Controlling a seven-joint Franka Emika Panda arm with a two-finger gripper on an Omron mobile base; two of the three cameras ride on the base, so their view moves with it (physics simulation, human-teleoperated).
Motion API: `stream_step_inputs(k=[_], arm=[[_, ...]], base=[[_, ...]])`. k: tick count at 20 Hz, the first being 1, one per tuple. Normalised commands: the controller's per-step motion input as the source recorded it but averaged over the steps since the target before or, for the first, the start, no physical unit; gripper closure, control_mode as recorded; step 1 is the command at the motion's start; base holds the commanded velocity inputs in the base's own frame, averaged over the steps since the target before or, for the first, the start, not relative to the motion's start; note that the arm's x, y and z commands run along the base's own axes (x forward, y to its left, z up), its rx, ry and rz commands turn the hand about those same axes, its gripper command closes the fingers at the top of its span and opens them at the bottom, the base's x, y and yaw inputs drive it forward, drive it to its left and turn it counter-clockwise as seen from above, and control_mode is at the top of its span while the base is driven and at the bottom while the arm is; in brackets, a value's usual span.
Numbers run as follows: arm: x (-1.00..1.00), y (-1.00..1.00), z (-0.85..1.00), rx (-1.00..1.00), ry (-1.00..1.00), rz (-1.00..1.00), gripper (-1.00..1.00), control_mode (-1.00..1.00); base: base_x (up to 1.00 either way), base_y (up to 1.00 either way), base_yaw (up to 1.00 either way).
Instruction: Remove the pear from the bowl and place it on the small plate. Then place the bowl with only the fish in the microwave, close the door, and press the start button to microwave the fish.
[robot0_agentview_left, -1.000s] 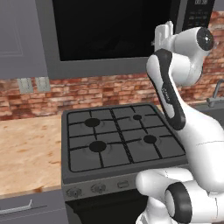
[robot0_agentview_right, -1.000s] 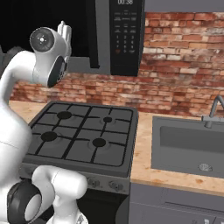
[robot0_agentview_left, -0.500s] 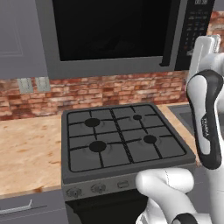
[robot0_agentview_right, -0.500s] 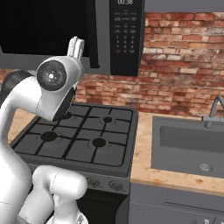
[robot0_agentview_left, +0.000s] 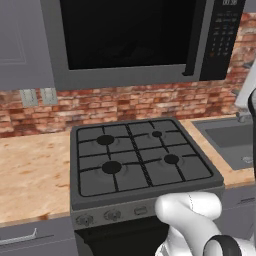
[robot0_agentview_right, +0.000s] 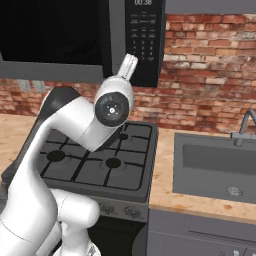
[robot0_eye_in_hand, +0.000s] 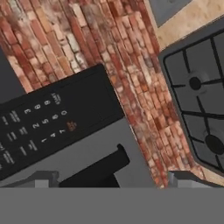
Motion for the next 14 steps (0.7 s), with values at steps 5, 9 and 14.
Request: stream_step_inputs(k=[5, 9, 14], arm=[[0.51, -0.02, 0.00, 0.10, 0.00, 0.14, -1.00, -1.00], [0.44, -0.12, -0.01, 0.07, 0.00, 0.10, -1.00, -1.00], [0.21, -0.21, 0.00, 0.05, 0.00, 0.01, -1.00, -1.00]], base=[[0.00, 0.00, 0.00], [0.00, 0.00, 0.00], [0.00, 0.00, 0.00]])
